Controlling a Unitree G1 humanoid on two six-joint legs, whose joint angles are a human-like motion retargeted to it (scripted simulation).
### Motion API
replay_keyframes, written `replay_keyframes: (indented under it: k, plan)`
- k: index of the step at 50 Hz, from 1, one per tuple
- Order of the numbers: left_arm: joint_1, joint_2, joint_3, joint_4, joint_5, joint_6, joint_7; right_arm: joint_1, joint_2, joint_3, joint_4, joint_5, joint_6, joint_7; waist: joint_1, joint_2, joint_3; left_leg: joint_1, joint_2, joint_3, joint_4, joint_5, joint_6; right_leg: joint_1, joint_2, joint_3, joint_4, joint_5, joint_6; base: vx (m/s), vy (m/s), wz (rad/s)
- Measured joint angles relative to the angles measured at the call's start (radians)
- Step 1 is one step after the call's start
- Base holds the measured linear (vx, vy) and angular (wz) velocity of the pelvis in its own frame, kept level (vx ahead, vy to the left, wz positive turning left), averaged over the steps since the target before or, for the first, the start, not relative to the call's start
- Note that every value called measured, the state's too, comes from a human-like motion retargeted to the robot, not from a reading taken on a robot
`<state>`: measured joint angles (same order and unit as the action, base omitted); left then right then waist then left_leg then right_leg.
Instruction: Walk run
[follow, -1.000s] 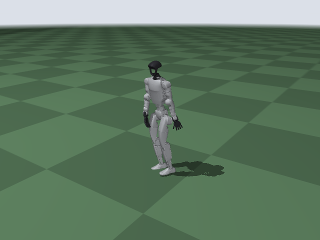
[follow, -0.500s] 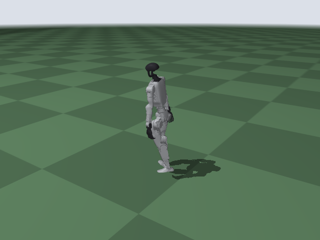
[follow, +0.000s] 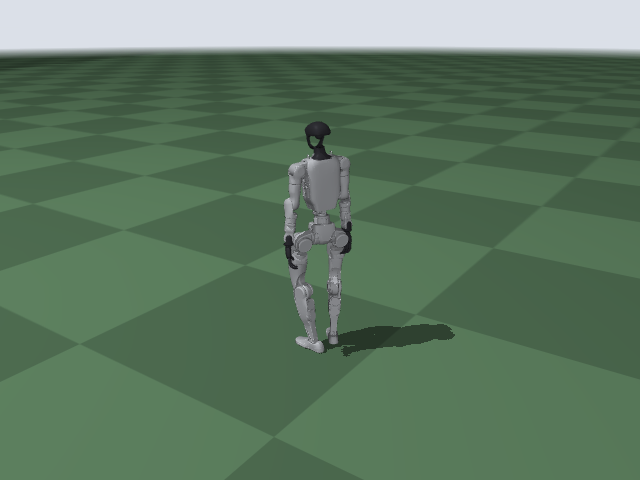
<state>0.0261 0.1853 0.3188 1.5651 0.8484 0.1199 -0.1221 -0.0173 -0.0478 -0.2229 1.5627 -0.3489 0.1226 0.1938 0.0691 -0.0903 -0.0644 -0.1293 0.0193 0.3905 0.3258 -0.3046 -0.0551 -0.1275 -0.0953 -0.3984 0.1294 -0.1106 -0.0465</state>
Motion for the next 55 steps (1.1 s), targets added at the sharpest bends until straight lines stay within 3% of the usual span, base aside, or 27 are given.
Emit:
replay_keyframes:
  k: [5, 7, 11, 15, 20, 22, 27, 30, 38, 43, 48, 52, 55]
  plan:
    - [-0.01, -0.009, -0.034, 0.015, 0.008, 0.028, -0.045, -0.031, 0.008, 0.027, -0.058, -0.001, -0.021, -0.001, 0.015, 0.038, 0.013, -0.01, -0.08, -0.358, -0.057, 0.062, -0.121, -0.013, 0.074, 0.168, -0.003, 0.038, 0.005, 0.08, 0.05, -1.85]
    - [-0.018, -0.012, -0.061, 0.008, 0.017, 0.029, -0.052, -0.037, 0.011, 0.027, -0.073, 0.008, -0.024, 0.003, 0.025, 0.037, 0.017, 0.005, -0.1, -0.358, -0.078, 0.113, -0.034, -0.019, 0.091, 0.241, -0.006, 0.056, 0.011, 0.09, 0.05, -1.8]
    - [-0.035, -0.014, -0.097, -0.021, 0.029, 0.017, -0.042, -0.042, 0.019, 0.029, -0.088, 0.025, -0.028, 0.008, -0.018, 0.035, 0.015, 0.083, -0.05, -0.154, -0.155, 0.062, 0.059, -0.042, 0.125, 0.334, -0.006, 0.087, 0.026, 0.06, 0.04, -1.3]
    - [-0.062, 0.0, -0.099, -0.054, 0.007, -0.009, -0.038, -0.045, 0.036, 0.046, -0.089, 0.032, -0.037, -0.004, -0.102, 0.024, 0.021, 0.095, -0.046, -0.137, -0.182, 0.053, 0.094, -0.084, 0.152, 0.41, -0.001, 0.124, 0.051, -0.09, -0.04, -1.07]
    - [-0.131, 0.044, -0.101, -0.066, -0.034, -0.01, -0.046, -0.017, 0.046, 0.07, -0.073, 0.041, -0.044, -0.002, -0.116, -0.037, 0.033, 0.067, -0.046, -0.022, -0.166, 0.029, 0.107, -0.162, 0.17, 0.534, 0.013, 0.169, 0.071, -0.18, -0.04, -1.51]
    - [-0.144, 0.054, -0.092, -0.08, -0.055, -0.006, -0.036, -0.003, 0.041, 0.078, -0.061, 0.027, -0.037, -0.016, -0.111, -0.051, 0.036, 0.067, -0.041, 0.036, -0.175, 0.021, 0.109, -0.181, 0.155, 0.474, 0.013, 0.158, 0.075, -0.2, -0.03, -1.7]
    - [-0.137, 0.047, -0.052, -0.106, -0.128, -0.029, -0.01, 0.035, 0.029, 0.039, -0.029, -0.012, -0.007, -0.102, -0.078, -0.052, 0.015, 0.063, -0.021, 0.177, -0.198, 0.006, 0.105, -0.178, 0.045, -0.064, 0.042, -0.007, 0.07, -0.15, 0.01, -1.87]
    - [-0.124, 0.033, -0.046, -0.102, -0.141, -0.043, -0.022, 0.067, 0.025, 0.008, 0.0, 0.039, -0.014, -0.101, -0.033, -0.045, 0.004, 0.083, -0.013, 0.26, -0.222, 0.002, 0.094, -0.158, 0.032, -0.176, 0.09, -0.071, 0.049, -0.06, 0.02, -1.69]
    - [-0.07, 0.017, -0.038, -0.014, -0.073, 0.001, -0.05, 0.125, 0.018, -0.03, 0.073, 0.043, 0.035, -0.004, -0.059, 0.01, -0.015, 0.148, 0.003, 0.325, -0.259, -0.005, 0.054, -0.074, 0.093, -0.066, 0.136, -0.096, 0.039, 0.04, -0.03, -0.72]
    - [-0.039, 0.011, -0.051, 0.001, 0.022, 0.045, -0.071, 0.187, 0.033, -0.069, 0.083, 0.015, 0.025, 0.0, -0.029, 0.026, -0.033, 0.208, -0.012, 0.352, -0.284, -0.012, 0.009, -0.002, 0.151, -0.024, 0.026, -0.107, -0.059, 0.23, -0.08, -0.24]
    - [0.012, -0.033, -0.022, -0.069, 0.003, -0.037, -0.047, 0.19, 0.034, -0.097, 0.055, 0.012, 0.015, -0.015, -0.012, 0.053, -0.017, 0.235, 0.0, 0.381, -0.261, -0.026, -0.021, 0.024, 0.142, -0.032, 0.028, -0.123, -0.051, 0.13, -0.05, -0.01]
    - [0.033, -0.042, 0.01, -0.071, -0.051, -0.069, -0.029, 0.164, 0.025, -0.08, 0.03, 0.043, -0.009, -0.053, -0.026, 0.03, -0.006, 0.171, 0.003, 0.344, -0.094, -0.032, 0.014, 0.055, 0.086, -0.044, 0.021, -0.156, -0.04, 0.12, -0.12, 0.38]
    - [0.029, -0.05, 0.004, -0.051, -0.072, -0.059, 0.018, 0.142, 0.032, -0.068, -0.014, 0.106, -0.006, -0.073, -0.006, -0.018, 0.003, 0.054, -0.006, 0.287, 0.137, 0.009, 0.088, 0.066, 0.014, -0.062, 0.026, -0.175, -0.022, 0.14, -0.06, 0.62]
